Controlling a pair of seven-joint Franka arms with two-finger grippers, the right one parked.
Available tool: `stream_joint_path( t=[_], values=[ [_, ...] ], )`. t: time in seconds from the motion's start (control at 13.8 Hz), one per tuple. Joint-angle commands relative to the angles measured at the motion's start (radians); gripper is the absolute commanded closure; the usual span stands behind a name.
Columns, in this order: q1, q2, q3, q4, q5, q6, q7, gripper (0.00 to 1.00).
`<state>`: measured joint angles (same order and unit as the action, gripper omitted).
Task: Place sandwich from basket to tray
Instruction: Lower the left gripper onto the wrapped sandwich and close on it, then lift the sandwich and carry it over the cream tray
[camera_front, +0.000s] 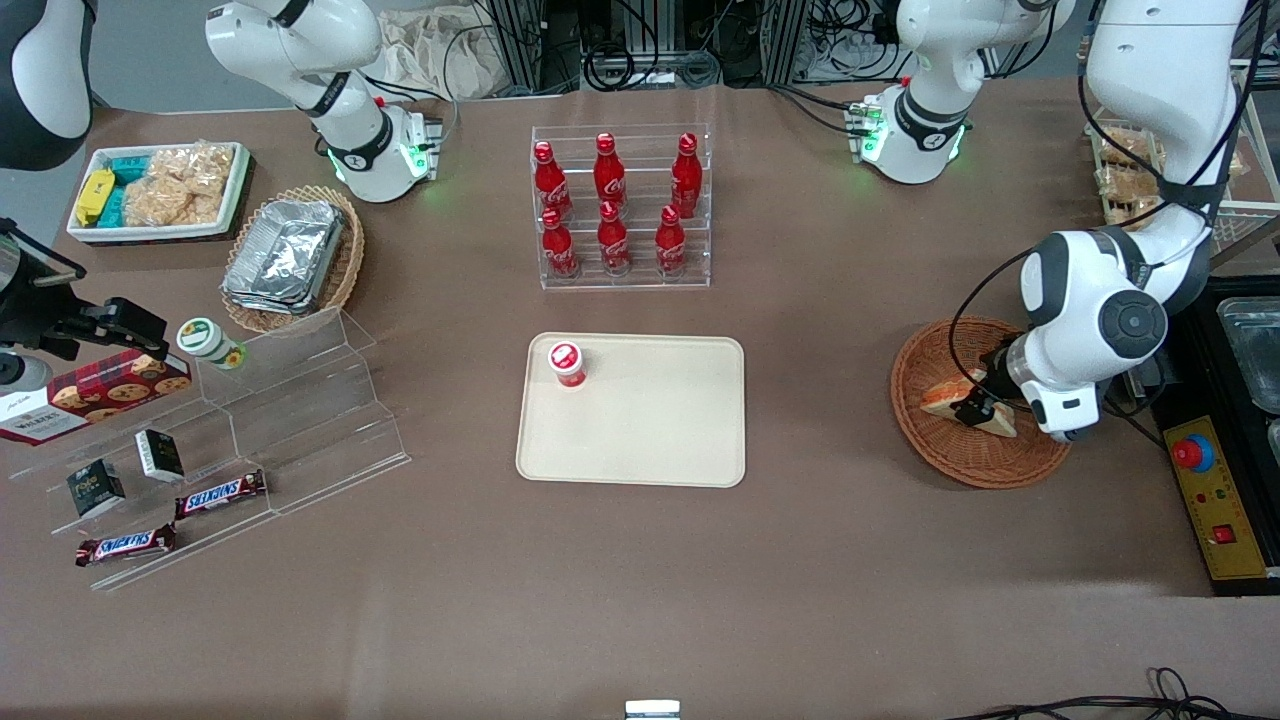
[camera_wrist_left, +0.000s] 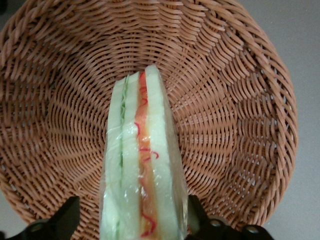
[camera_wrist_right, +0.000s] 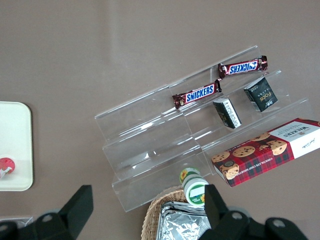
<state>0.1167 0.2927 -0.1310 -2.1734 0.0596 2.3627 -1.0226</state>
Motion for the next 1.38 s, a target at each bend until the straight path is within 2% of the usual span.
stream_joint_path(
  t=[0.0, 0.07, 0.36, 0.51, 0.65, 0.87, 1.01, 1.3],
  values=[
    [0.012, 0.034, -0.007, 0.041, 0.031, 0.010, -0.034, 0.73],
    [0.012, 0.040, -0.007, 0.059, 0.031, 0.010, -0.045, 1.00],
    [0.012, 0.036, -0.009, 0.107, 0.071, -0.016, -0.037, 1.00],
    [0.011, 0.033, -0.015, 0.185, 0.074, -0.130, -0.028, 1.00],
    [0.003, 0.036, -0.035, 0.329, 0.068, -0.305, 0.015, 1.00],
    [0.003, 0.094, -0.133, 0.600, 0.066, -0.586, 0.151, 1.00],
    [0.003, 0.126, -0.202, 0.734, 0.059, -0.655, 0.347, 1.00],
    [-0.003, 0.153, -0.382, 0.756, 0.057, -0.645, 0.388, 1.00]
  ],
)
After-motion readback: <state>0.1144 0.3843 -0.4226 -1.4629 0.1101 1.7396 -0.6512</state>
